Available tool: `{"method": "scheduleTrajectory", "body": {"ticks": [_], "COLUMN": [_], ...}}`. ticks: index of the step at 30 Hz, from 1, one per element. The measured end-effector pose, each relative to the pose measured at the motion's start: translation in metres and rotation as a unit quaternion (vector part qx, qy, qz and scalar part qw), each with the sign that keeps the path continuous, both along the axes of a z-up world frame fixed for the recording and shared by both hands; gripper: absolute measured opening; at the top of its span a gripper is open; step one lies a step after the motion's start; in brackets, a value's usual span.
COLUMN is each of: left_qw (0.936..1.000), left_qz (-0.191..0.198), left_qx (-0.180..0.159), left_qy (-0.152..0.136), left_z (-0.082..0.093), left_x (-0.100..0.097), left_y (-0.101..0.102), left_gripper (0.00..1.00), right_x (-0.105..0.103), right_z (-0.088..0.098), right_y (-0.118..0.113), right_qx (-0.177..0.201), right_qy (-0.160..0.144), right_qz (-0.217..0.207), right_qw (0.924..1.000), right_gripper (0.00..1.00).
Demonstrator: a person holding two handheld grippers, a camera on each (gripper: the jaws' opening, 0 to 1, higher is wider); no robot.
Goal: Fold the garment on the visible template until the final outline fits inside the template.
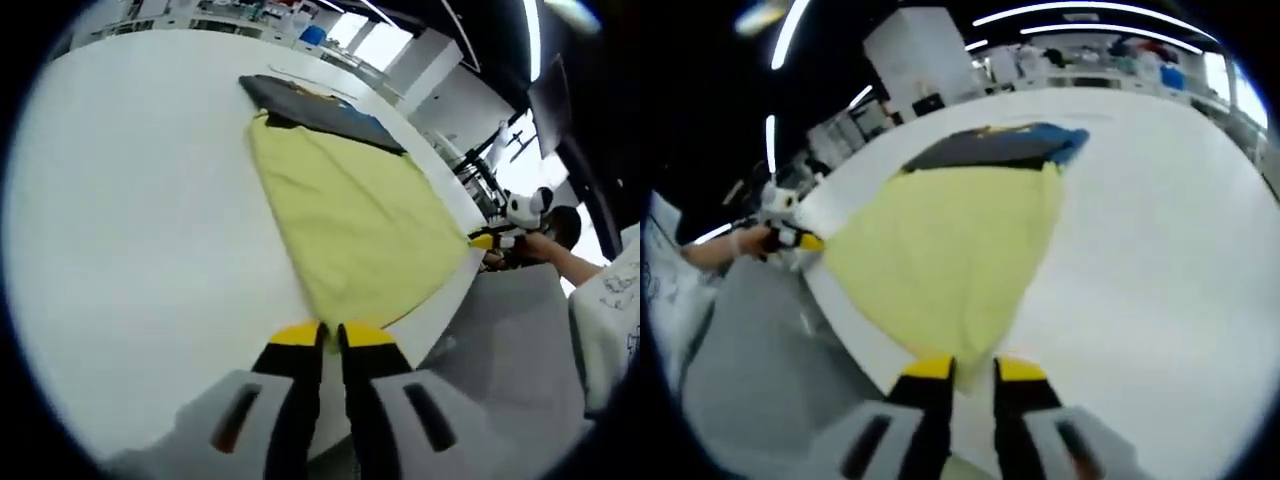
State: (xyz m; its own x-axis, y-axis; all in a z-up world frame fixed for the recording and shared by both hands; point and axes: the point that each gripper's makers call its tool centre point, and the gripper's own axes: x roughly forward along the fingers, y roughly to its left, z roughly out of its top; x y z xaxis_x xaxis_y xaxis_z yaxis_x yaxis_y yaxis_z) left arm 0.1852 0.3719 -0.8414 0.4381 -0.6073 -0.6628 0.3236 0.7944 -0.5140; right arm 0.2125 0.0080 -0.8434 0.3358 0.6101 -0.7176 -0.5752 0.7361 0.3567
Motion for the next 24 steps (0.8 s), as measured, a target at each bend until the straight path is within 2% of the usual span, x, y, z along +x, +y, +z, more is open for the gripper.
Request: {"method": "scheduleTrajectory", "body": {"ticks": [3,8,15,18,24], "left_qw": [1.0000,0.9999,0.9991,0.9990,0.9990], "left_qz": [-0.002,-0.010,0.007,0.006,-0.011], "left_qx": [-0.001,-0.004,-0.042,-0.044,-0.042], "left_qy": [-0.001,0.000,0.001,0.002,0.009], "left_z": [-0.002,0.000,0.013,0.017,0.023], "left_x": [0.002,-0.001,-0.002,-0.007,-0.025], "left_y": [0.000,-0.001,0.001,0.000,-0.006], "left_gripper": [0.01,0.00,0.00,0.00,0.00], "right_x": [0.001,0.000,-0.005,-0.008,-0.026], "right_z": [-0.002,0.003,0.011,0.018,0.026], "right_y": [0.000,0.001,-0.006,-0.007,-0.005], "right_qx": [-0.004,0.000,0.006,0.028,0.041], "right_qy": [0.006,0.004,0.003,0.011,0.021], "right_qz": [-0.004,-0.007,-0.014,-0.029,-0.027], "right_qw": [1.0000,1.0000,0.9999,0.9991,0.9986], "right_gripper": [0.00,0.00,0.00,0.00,0.00]}}
